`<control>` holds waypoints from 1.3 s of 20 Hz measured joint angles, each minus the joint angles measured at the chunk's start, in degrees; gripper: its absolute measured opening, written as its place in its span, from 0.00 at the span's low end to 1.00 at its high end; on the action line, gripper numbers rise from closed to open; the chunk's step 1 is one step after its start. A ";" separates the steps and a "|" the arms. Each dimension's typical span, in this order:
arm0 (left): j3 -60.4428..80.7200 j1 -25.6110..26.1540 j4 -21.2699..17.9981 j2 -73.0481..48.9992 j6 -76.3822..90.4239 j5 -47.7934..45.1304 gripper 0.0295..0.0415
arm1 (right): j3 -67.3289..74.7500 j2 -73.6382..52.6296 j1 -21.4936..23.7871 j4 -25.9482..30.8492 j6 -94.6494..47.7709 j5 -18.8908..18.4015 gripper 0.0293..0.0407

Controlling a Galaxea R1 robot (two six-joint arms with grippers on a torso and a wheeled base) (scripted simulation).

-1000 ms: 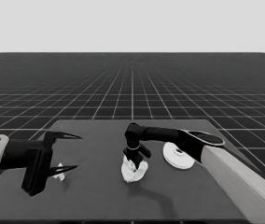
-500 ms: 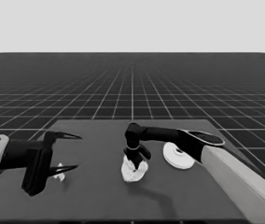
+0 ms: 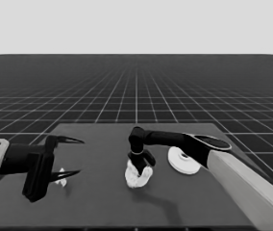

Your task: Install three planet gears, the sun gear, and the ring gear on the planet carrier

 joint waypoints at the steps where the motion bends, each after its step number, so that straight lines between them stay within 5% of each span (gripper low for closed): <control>1: 0.00 0.00 0.00 0.00 0.00 0.00 0.75 | 0.00 0.00 0.00 0.00 0.36 0.00 0.41; 2: 0.00 0.00 0.00 0.00 0.00 0.00 0.75 | 0.00 0.00 0.00 -0.01 0.57 0.00 0.67; 4: 0.00 0.00 0.00 0.00 0.00 0.00 0.75 | -0.01 0.00 0.00 -0.01 0.76 0.00 0.79; 10: 0.00 0.00 0.00 0.00 0.00 0.00 0.75 | -0.01 0.00 0.01 -0.01 0.86 0.01 0.81; 11: 0.00 0.00 0.00 0.00 0.00 0.00 0.75 | 2.21 -0.52 2.79 2.46 -21.65 -1.50 0.88; 13: 0.00 0.00 0.00 0.00 0.00 0.00 0.75 | 3.71 -0.78 6.23 5.03 -44.28 -2.23 0.83; 20: 0.00 0.00 0.00 0.00 0.00 0.00 0.75 | 4.13 -0.95 7.82 6.61 -56.30 -2.18 0.81; 21: 0.00 0.00 0.00 0.00 0.00 0.00 0.75 | 30.28 -16.79 0.70 -5.90 -80.18 6.29 0.98; 22: 0.00 0.00 0.00 0.00 0.00 0.00 0.75 | 50.43 -40.98 -6.09 -13.42 -95.28 11.25 0.89; 24: 0.00 0.00 0.00 0.00 0.00 0.00 0.75 | 69.34 -64.48 -11.71 -20.44 -109.40 15.86 0.82; 26: 0.00 0.00 0.00 0.00 0.00 0.00 0.75 | 76.00 -72.03 -13.40 -22.88 -114.28 17.51 0.81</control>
